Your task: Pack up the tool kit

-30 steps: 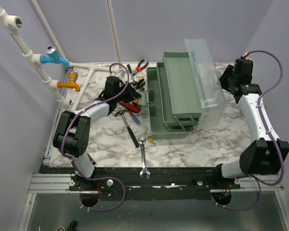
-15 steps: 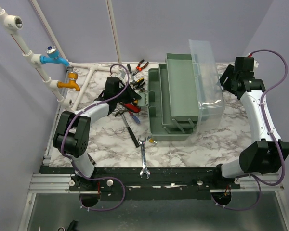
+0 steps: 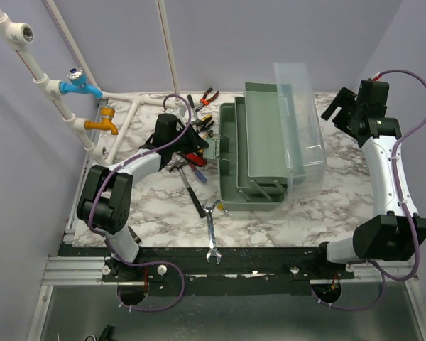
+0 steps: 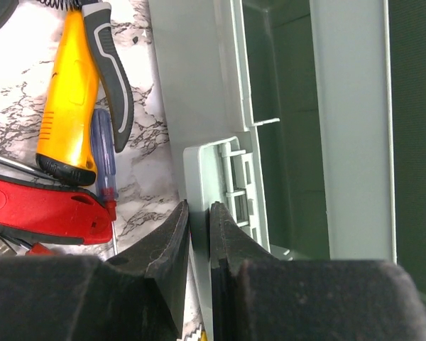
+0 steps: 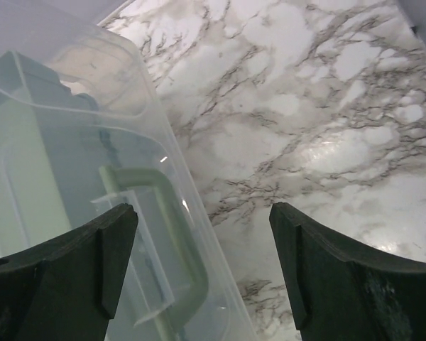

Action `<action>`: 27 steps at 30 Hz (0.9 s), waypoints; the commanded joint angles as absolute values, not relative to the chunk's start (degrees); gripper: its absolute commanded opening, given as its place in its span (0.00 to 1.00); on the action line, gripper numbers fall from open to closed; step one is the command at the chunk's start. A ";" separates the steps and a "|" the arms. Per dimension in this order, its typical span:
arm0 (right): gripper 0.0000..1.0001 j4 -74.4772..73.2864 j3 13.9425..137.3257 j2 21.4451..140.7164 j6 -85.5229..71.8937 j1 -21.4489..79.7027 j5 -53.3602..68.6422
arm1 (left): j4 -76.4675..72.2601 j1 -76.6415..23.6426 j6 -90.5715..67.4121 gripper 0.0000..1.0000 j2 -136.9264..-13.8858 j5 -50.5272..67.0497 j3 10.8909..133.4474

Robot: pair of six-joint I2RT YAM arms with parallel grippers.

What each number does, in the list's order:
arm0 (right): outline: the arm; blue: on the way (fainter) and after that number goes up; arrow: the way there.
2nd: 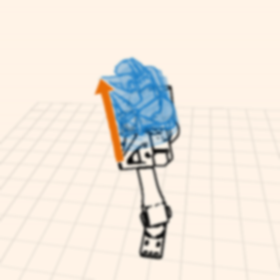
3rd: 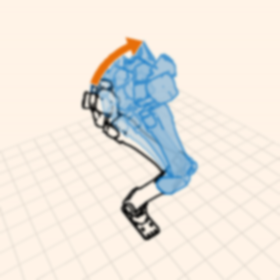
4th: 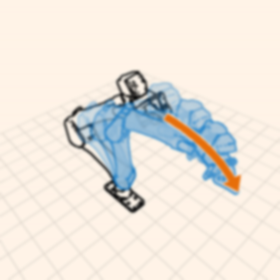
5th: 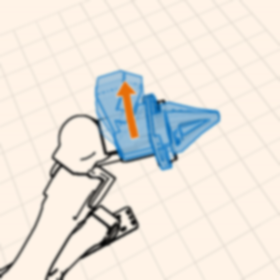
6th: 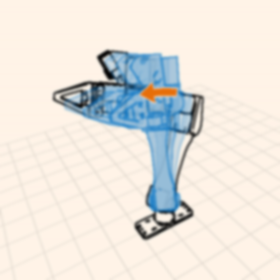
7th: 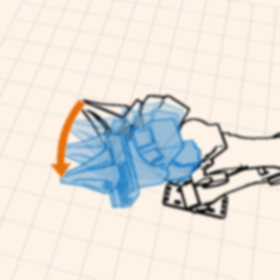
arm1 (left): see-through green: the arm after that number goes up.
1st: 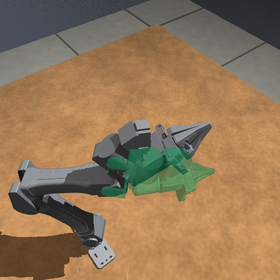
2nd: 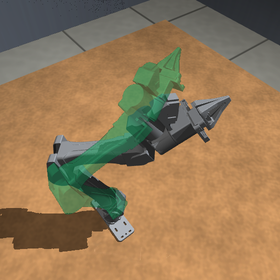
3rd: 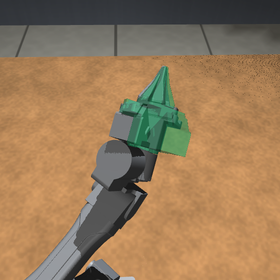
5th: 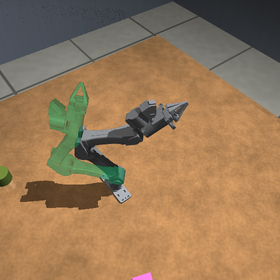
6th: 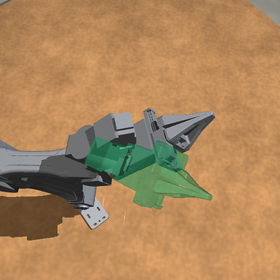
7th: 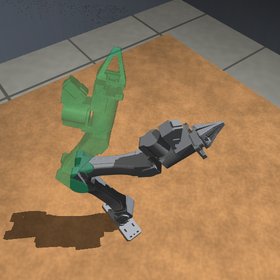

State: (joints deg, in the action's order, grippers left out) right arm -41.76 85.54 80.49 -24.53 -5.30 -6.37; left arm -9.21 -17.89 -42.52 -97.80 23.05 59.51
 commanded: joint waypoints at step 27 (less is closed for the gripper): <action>0.89 -27.89 67.41 83.99 -32.05 -20.50 7.18 | -8.52 -16.61 -39.54 0.13 -94.92 21.80 58.63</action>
